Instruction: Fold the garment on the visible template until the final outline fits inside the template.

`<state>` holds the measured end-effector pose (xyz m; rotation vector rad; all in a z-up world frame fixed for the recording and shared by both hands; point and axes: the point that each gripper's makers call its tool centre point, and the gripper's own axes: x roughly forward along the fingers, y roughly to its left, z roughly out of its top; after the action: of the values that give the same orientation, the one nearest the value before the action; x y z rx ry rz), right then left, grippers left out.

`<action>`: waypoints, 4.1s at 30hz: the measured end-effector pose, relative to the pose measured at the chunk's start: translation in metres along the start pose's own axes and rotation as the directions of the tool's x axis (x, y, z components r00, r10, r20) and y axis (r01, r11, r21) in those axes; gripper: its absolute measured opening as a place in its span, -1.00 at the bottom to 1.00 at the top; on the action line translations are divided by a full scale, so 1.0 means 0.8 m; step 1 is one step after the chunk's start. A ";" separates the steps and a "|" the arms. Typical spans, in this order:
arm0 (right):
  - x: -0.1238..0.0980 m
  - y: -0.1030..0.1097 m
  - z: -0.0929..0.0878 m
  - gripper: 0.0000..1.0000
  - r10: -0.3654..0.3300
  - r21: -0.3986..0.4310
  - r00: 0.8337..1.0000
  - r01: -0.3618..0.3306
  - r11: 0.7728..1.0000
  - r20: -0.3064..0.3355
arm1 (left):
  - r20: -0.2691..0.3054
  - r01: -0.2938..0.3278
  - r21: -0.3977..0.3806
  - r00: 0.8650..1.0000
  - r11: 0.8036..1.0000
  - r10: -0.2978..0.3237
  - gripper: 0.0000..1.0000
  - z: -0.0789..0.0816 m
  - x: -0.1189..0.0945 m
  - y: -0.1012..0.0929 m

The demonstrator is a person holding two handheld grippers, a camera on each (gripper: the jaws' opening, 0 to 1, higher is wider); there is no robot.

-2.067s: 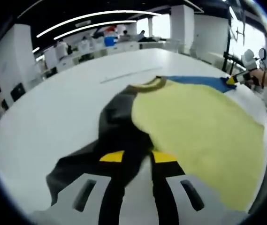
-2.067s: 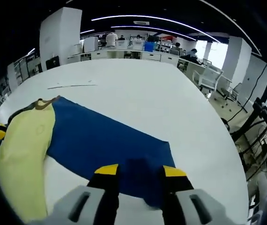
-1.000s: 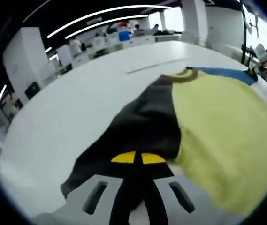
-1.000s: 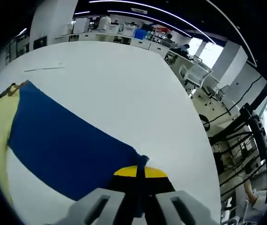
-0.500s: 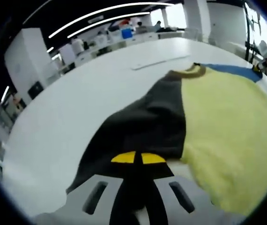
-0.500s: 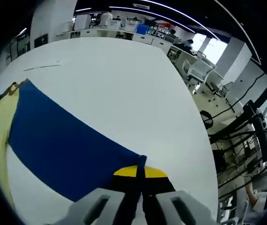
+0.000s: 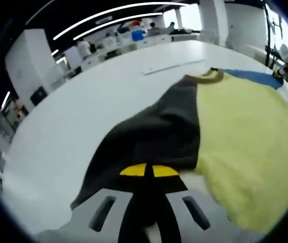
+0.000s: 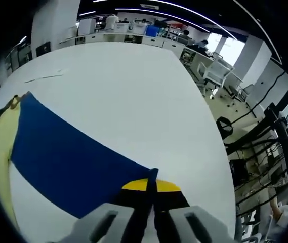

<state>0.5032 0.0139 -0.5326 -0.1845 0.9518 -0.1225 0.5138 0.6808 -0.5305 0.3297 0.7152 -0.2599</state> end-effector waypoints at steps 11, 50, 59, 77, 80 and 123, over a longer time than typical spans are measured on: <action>-0.015 -0.003 -0.002 -0.54 0.069 0.112 0.997 -0.071 0.991 0.022 | 0.072 0.057 -0.131 0.996 0.990 -0.048 -0.75 0.013 -0.009 -0.006; -0.034 -0.010 -0.047 -0.73 0.122 0.253 0.993 -0.119 0.960 0.001 | 0.216 0.275 -0.043 0.941 0.961 -0.259 0.98 0.060 -0.129 -0.084; -0.045 -0.002 -0.049 -0.96 0.134 0.280 0.991 -0.132 0.951 0.011 | 0.183 0.307 -0.023 0.937 0.952 -0.297 0.98 0.047 -0.152 -0.098; -0.066 0.013 -0.028 -1.00 0.137 0.153 0.991 -0.137 0.979 0.009 | 0.134 0.303 -0.040 0.946 0.952 -0.295 0.98 0.016 -0.178 -0.105; -0.068 0.020 -0.018 -1.00 0.155 0.151 0.988 -0.156 0.976 0.020 | 0.124 0.295 -0.032 0.949 0.955 -0.289 0.98 0.010 -0.181 -0.105; -0.111 0.201 0.079 -1.00 0.398 0.004 0.916 -0.399 0.917 0.046 | 0.156 0.327 -0.067 0.937 0.943 -0.314 0.96 0.000 -0.216 -0.107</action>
<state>0.5075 0.1943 -0.4598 0.0226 0.9266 0.2520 0.3586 0.6232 -0.4310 0.1030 0.6347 -0.5538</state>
